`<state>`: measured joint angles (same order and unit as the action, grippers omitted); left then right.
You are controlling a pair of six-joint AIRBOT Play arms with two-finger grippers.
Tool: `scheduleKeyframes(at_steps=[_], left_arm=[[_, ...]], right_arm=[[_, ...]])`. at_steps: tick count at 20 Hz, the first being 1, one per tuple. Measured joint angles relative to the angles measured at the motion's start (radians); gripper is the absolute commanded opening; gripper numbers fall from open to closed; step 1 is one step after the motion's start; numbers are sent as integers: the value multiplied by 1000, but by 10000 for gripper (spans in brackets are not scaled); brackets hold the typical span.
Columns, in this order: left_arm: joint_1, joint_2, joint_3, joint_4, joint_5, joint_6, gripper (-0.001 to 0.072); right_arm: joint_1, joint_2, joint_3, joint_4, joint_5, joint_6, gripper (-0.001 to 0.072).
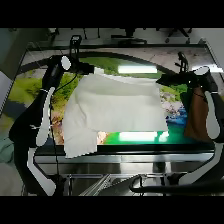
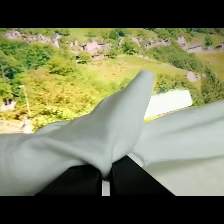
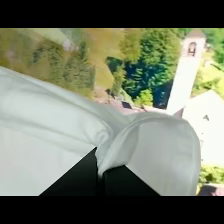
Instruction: Fold the shirts.
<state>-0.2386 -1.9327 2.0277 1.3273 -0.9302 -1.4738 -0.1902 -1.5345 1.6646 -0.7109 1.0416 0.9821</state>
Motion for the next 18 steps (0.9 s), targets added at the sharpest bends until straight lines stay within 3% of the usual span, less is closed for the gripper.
scheduleKeyframes(at_steps=[1, 2, 3, 8, 9, 10, 13, 18], left_arm=[[16, -12, 10, -50, 0, 0, 251], [34, -18, 21, -97, -9, 0, 575], [56, -15, 32, -142, -31, 0, 670], [229, 126, -23, -294, -220, 0, 656], [274, 165, -57, -305, -271, 1, 562], [316, 206, -104, -314, -324, 8, 517], [417, 329, -319, -278, -447, 27, 518], [539, 505, -763, -151, -432, 71, 518]], right_arm=[[2, -15, -1, 0, -12, 0, 347], [1, -21, -2, 0, -19, 0, 388], [-3, -19, -2, -3, -18, 0, 388], [-107, 94, -7, -80, 135, 36, 382], [-137, 121, -18, -98, 178, 53, 381], [-167, 149, -42, -115, 222, 70, 381], [-245, 235, -185, -145, 308, 85, 382], [-360, 340, -465, -165, 319, 78, 382]])
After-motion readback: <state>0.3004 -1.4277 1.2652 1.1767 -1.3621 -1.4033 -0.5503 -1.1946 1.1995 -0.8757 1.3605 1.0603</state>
